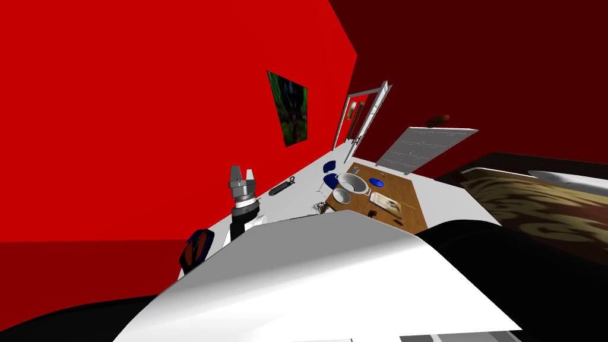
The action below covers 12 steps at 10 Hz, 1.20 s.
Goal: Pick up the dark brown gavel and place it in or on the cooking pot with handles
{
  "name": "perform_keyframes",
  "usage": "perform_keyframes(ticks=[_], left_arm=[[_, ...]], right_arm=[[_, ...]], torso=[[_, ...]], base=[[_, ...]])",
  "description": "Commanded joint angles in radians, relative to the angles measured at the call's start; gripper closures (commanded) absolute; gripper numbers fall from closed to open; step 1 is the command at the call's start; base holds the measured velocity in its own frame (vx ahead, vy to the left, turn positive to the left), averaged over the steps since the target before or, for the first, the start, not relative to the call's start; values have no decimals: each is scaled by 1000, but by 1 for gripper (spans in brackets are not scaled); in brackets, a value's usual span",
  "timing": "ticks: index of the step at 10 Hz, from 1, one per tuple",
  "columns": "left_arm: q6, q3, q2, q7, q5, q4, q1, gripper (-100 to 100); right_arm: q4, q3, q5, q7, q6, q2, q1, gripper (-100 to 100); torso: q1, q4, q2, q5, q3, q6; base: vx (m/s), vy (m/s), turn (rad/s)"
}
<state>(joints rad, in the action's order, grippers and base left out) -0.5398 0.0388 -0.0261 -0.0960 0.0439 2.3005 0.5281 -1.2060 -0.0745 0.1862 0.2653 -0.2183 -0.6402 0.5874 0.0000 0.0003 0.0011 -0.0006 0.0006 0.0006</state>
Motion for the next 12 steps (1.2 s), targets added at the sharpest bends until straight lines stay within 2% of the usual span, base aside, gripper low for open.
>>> perform_keyframes(ticks=[1,4,5,6,7,9,10,12], left_arm=[[0,0,0,0,0,0,0,0],[0,0,0,0,0,0,0,0],[0,0,0,0,0,0,0,0],[0,0,0,0,0,0,0,0],[0,0,0,0,0,0,0,0],[0,0,0,0,0,0,0,0],[0,0,0,0,0,0,0,0],[0,0,0,0,0,0,0,0]], right_arm=[[-39,-3,-9,-2,-11,-16,25,100],[-88,-5,-21,-6,-23,-36,59,100],[-72,-4,-17,-4,-16,-30,50,100],[-74,-4,-18,-5,-18,-31,52,0],[-74,26,-8,-4,-20,-49,53,100],[-80,69,-1,-7,-33,-79,56,100],[-88,103,0,-11,-47,-103,57,100],[-97,139,-3,-19,-63,-128,57,100]], torso=[[0,0,0,0,0,0],[0,0,0,0,0,0],[0,0,0,0,0,0],[0,0,0,0,0,-1],[-1,0,0,0,0,-1],[5,2,6,2,3,-2],[7,2,9,3,5,-1],[8,2,7,3,4,-1]], base=[[16,19,-56],[11,12,-37],[4,6,-13],[0,0,0],[-68,49,149],[-134,108,234],[-160,139,173],[-63,108,97]])
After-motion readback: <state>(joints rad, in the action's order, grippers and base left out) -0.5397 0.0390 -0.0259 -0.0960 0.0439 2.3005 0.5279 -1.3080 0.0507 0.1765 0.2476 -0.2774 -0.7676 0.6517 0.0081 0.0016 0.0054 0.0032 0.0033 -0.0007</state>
